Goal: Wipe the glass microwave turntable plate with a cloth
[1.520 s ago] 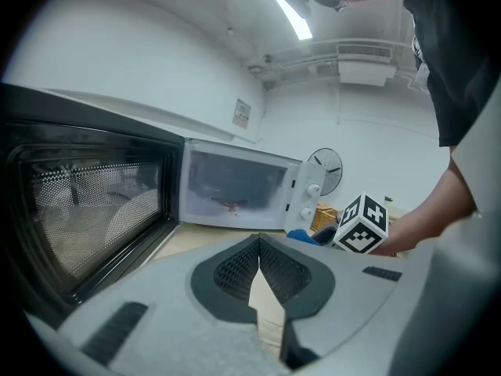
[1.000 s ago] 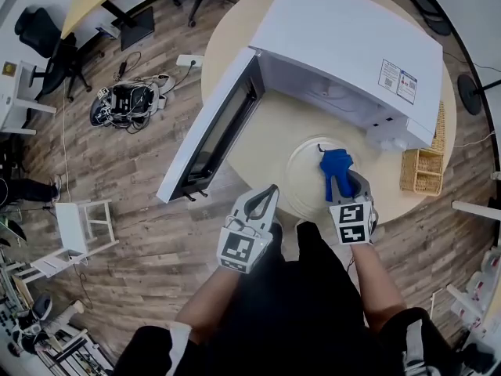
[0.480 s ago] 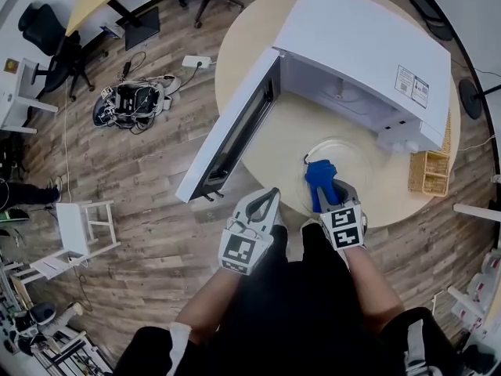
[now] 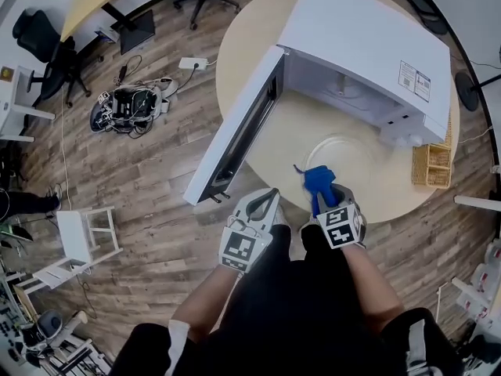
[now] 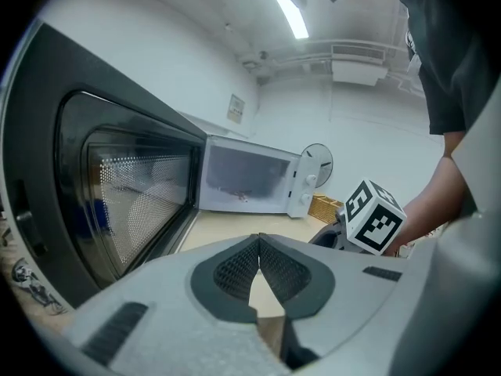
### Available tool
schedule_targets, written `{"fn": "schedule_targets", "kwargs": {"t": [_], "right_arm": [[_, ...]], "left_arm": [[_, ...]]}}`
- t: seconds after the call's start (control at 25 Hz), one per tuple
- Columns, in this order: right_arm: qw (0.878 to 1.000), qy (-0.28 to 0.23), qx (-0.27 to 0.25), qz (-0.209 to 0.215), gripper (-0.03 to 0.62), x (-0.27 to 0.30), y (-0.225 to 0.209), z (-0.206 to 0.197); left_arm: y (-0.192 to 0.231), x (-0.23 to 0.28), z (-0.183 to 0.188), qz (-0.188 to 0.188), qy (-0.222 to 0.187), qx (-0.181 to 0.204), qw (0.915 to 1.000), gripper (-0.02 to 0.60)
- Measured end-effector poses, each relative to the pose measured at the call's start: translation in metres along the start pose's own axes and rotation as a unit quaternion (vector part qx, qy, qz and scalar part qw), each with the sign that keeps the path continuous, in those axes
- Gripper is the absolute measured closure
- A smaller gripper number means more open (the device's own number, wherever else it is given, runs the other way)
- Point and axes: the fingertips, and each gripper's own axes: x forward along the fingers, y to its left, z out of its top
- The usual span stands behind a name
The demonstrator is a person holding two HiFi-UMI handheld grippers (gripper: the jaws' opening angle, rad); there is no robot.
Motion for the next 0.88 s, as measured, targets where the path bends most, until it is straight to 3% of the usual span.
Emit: {"fn": "schedule_targets", "kwargs": {"t": [0.64,0.88], "right_arm": [[0.997,0.004,-0.045,-0.069,0.499,-0.017,-0.062,-0.028],[0.995,-0.002,-0.03,-0.091,0.497,-0.027,-0.081,-0.043]], "left_arm": [[-0.029,0.037,0.003,-0.014,0.007,0.001,0.9999,0.575],[-0.044,0.043,0.013,-0.025,0.002,0.006,0.9997,0.575]]}}
